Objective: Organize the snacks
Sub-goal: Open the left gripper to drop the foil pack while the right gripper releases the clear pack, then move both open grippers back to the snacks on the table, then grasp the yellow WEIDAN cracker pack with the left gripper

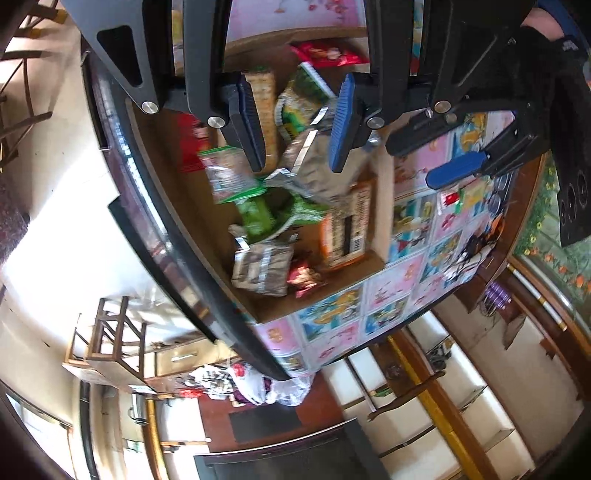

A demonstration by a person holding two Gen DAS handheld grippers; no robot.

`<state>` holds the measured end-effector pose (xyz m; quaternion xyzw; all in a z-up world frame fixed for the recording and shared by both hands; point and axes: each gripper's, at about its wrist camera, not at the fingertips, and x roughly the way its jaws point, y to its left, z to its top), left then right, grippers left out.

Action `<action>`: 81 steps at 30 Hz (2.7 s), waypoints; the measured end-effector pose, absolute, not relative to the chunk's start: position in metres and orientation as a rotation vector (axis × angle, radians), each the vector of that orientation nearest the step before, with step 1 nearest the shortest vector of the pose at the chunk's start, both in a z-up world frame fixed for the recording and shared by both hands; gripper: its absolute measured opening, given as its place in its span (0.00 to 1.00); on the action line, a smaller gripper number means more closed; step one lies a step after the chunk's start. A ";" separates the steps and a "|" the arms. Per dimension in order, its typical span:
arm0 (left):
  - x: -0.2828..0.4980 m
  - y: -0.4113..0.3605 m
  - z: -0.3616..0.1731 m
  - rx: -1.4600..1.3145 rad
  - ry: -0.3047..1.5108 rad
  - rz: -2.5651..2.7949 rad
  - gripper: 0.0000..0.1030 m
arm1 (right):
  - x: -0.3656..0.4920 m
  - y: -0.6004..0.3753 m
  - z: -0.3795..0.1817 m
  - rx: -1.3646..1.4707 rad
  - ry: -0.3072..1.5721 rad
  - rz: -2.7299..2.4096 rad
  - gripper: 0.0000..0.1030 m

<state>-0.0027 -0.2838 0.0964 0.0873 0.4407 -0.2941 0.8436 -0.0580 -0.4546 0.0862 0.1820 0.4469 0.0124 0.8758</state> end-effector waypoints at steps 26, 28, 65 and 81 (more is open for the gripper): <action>0.073 -0.062 0.084 0.059 0.976 -0.395 0.69 | -0.053 -0.305 0.071 0.174 1.043 0.227 0.42; 0.091 -0.049 0.085 0.056 0.983 -0.410 0.70 | -0.055 -0.305 0.071 0.177 1.040 0.213 0.42; 0.109 -0.065 0.013 0.101 1.115 -0.354 0.47 | -0.068 -0.323 0.058 0.182 1.101 0.128 0.44; 0.002 -0.022 0.013 0.014 1.105 -0.166 0.44 | 0.047 -0.258 0.070 0.168 1.125 0.363 0.44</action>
